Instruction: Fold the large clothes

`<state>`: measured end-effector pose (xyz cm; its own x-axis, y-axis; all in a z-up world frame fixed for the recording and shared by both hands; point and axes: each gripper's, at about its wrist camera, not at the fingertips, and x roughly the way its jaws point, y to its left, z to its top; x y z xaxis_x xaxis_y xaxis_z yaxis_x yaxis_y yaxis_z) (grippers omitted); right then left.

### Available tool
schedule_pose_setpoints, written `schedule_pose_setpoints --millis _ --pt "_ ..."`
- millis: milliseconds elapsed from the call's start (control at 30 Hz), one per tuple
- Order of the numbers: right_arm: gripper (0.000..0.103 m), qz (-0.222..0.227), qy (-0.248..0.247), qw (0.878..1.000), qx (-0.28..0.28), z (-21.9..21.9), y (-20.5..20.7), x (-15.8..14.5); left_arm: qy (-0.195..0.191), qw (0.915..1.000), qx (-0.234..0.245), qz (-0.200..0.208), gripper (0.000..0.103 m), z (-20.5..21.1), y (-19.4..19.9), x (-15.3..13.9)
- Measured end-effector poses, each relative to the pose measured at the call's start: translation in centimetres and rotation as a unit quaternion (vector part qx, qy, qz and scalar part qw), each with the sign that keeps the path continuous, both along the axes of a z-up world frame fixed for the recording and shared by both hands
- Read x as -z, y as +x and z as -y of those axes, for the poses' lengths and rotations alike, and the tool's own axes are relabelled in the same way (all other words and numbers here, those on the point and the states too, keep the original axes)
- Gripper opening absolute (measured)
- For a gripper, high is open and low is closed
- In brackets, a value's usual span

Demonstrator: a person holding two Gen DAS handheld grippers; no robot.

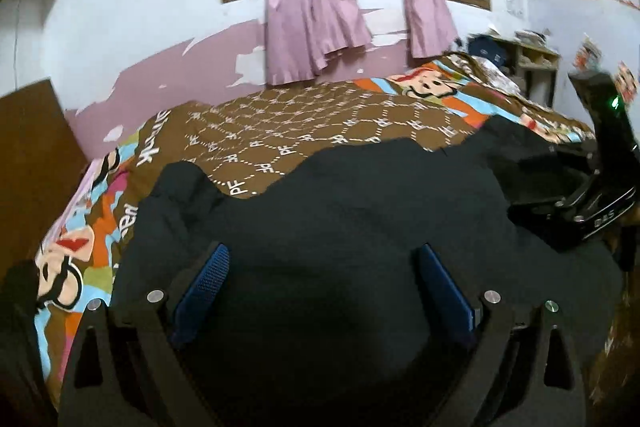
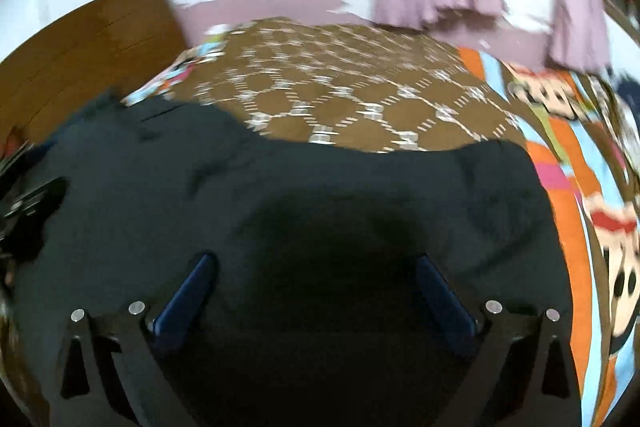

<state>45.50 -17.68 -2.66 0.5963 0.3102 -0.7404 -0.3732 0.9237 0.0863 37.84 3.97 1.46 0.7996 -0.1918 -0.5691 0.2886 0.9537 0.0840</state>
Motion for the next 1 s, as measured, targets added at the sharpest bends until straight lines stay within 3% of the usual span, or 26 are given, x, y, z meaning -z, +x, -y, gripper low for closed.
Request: schedule_pose_setpoints --millis 167,267,367,1000 --pt "0.103 -0.005 -0.012 1.0 0.008 0.5 2.3 1.2 -0.038 0.9965 -0.061 -0.042 0.095 -2.7 3.7 -0.4" --pt "0.103 -0.013 0.0 1.0 0.004 0.9 2.9 1.7 -0.037 0.99 -0.115 -0.073 0.095 -3.9 5.7 -0.1" --pt "0.103 -0.023 0.024 0.999 0.001 1.5 3.0 2.1 -0.037 0.9827 -0.145 -0.108 0.102 -4.9 6.9 1.3" --pt "0.103 -0.019 -0.015 1.0 0.004 0.4 2.6 3.3 -0.02 0.9829 -0.155 -0.097 0.102 -4.2 6.2 3.1"
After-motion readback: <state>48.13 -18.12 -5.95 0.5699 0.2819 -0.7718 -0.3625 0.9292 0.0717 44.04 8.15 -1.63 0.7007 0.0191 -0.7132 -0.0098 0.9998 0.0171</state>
